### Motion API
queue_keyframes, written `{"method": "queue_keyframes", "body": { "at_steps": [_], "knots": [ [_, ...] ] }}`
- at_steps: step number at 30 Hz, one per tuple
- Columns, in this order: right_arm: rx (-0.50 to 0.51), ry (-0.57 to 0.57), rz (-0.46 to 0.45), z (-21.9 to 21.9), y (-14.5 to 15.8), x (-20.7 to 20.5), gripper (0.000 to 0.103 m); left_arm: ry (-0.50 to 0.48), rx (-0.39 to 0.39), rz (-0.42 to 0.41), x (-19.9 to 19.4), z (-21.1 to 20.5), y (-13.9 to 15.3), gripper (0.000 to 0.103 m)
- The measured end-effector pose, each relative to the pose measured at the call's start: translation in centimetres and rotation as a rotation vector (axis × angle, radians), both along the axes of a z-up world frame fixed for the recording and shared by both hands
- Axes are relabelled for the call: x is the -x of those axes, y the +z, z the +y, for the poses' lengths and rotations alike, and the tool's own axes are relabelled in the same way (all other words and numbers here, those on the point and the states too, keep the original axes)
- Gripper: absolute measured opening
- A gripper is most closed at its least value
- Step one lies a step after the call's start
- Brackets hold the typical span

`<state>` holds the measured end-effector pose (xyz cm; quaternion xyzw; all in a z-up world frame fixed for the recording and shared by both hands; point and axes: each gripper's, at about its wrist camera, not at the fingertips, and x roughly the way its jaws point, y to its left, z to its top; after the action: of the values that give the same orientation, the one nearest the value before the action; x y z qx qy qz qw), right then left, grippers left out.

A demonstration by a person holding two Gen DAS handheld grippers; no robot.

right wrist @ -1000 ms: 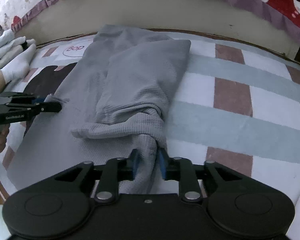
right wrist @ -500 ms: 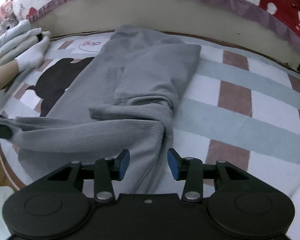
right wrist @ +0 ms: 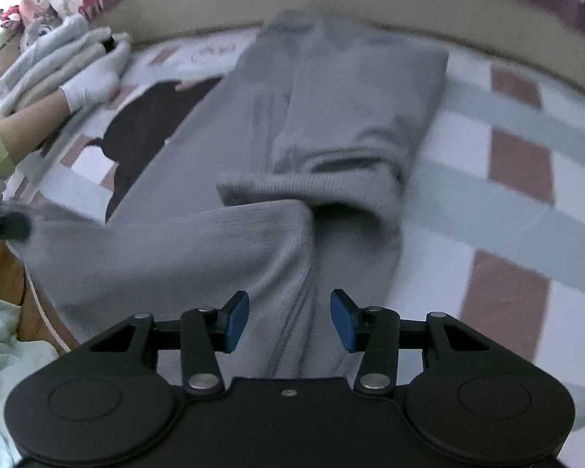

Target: Fold clothes

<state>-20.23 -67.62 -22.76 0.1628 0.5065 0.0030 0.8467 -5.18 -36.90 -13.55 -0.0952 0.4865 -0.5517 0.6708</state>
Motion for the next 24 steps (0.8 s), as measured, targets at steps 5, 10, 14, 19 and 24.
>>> {"method": "queue_keyframes", "body": {
  "at_steps": [5,10,14,19,24],
  "knots": [
    [-0.034,0.052,-0.046,0.8,0.7,-0.5,0.053,0.072,-0.028,0.117,-1.3,0.7,-1.9,0.012],
    [-0.069,0.115,-0.101,1.6,1.7,-0.8,0.047,0.059,-0.068,0.030,-0.4,0.1,-2.0,0.012],
    [-0.096,0.165,-0.145,2.3,2.5,-1.1,0.011,-0.001,-0.148,-0.316,2.9,-0.6,0.5,0.012],
    [-0.042,0.109,-0.207,1.8,4.1,-0.7,0.011,0.026,-0.074,-0.346,3.5,-0.6,2.1,0.012],
    [0.026,0.034,-0.271,1.1,5.7,-0.2,0.011,0.064,0.016,-0.492,3.4,-1.4,5.2,0.012]
  ]
}}
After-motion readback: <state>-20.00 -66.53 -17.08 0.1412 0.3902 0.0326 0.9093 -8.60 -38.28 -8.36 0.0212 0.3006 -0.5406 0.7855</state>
